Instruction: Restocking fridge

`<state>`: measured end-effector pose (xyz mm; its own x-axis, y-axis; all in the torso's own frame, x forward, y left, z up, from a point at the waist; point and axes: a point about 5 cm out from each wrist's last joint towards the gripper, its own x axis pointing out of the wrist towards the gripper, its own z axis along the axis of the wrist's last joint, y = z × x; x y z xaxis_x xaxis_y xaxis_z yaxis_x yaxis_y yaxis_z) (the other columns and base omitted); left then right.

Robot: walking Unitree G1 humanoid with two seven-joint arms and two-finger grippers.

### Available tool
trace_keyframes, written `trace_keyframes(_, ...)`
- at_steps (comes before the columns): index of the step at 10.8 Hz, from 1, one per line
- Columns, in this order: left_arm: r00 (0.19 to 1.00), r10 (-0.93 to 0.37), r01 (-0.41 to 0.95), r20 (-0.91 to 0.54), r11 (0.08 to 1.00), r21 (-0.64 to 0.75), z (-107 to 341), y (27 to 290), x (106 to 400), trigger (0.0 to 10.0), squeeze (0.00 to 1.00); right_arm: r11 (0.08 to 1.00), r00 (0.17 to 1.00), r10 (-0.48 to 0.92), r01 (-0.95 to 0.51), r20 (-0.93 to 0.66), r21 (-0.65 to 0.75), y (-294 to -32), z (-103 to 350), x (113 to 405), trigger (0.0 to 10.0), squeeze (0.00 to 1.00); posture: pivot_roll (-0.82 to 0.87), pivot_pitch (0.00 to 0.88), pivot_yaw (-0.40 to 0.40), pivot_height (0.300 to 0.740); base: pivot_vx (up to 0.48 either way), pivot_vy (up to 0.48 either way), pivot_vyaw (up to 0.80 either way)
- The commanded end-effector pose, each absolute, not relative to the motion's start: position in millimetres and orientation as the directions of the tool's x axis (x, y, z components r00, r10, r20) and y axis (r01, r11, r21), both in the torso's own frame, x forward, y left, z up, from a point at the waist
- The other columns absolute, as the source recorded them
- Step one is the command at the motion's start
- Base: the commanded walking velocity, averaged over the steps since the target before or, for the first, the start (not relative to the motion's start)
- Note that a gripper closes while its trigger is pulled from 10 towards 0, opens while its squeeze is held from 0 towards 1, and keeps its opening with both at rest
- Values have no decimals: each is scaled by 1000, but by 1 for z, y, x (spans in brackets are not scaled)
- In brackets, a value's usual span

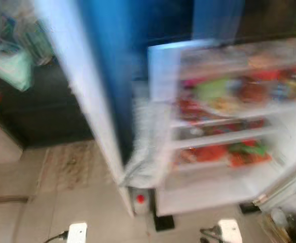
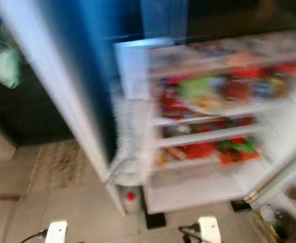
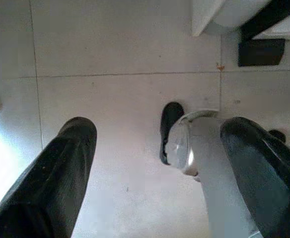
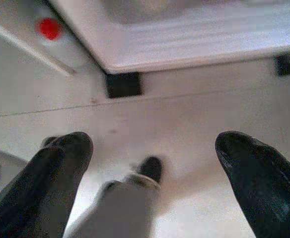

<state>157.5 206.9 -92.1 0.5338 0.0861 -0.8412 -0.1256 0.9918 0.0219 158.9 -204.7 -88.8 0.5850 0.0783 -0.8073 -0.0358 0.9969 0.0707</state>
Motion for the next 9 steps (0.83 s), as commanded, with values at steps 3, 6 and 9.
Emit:
trace_keyframes(3, 517, 85, -127, -852, 992, 21, -95, 205, 152, 10000, 0, 997, 576, 75, -17, -814, 80, -204, -91, 154, 10000, 0, 74, 59, 46, 740, 0, 329, 0)
trace_keyframes(6, 519, 84, -118, -851, 993, 26, -94, 205, 154, 10000, 0, 997, 577, 69, -2, -814, 83, -205, -91, 155, 10000, 0, 78, 71, 45, 740, 0, 0, 0)
trace_keyframes(9, 518, 89, -125, -850, 992, 28, -94, 207, 154, 10000, 0, 997, 578, 64, 5, -814, 82, -205, -90, 155, 10000, 0, 81, 75, 42, 740, 0, 0, 0)
